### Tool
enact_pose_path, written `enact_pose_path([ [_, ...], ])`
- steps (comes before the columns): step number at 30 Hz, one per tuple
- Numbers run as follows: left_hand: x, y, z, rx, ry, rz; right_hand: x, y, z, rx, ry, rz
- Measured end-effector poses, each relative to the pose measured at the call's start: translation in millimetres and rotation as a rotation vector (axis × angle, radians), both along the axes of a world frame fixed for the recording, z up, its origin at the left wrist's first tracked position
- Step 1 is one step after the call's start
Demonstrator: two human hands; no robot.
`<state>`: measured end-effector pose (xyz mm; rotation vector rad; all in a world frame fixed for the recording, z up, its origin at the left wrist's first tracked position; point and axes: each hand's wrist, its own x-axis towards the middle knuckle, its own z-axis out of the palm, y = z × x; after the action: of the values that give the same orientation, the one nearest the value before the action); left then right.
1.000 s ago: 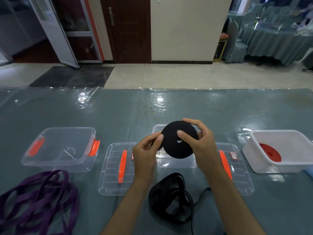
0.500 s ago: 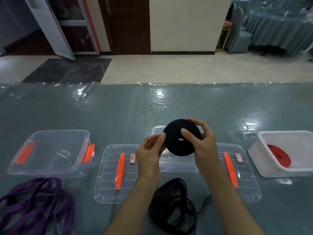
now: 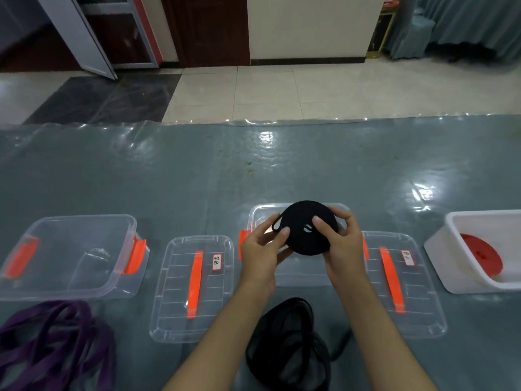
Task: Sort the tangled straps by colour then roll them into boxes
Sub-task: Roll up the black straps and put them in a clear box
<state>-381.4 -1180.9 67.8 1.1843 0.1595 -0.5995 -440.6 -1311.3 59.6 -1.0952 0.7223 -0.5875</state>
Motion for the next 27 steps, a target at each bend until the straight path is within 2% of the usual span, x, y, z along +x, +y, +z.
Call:
enact_pose_path([
  [7,33.5,-28.9,-54.3,0.259,0.006,0.035,6.4,-45.6,-34.0,-0.271,0.485,0.195],
  [12,54.7,-49.2,-99.5,0.512,-0.036,-0.068,14.2,-57.4,-55.6,-0.315,0.744,0.419],
  [21,74.6,-74.9,-144.8,0.805,-0.044,-0.157,32.0,-70.9,-89.1,-0.220,0.931,0.609],
  [27,75.7,-78.7,-158.8,0.907,-0.069,-0.221,47.0,-74.2,-106.5,-0.166,1.027,0.685],
])
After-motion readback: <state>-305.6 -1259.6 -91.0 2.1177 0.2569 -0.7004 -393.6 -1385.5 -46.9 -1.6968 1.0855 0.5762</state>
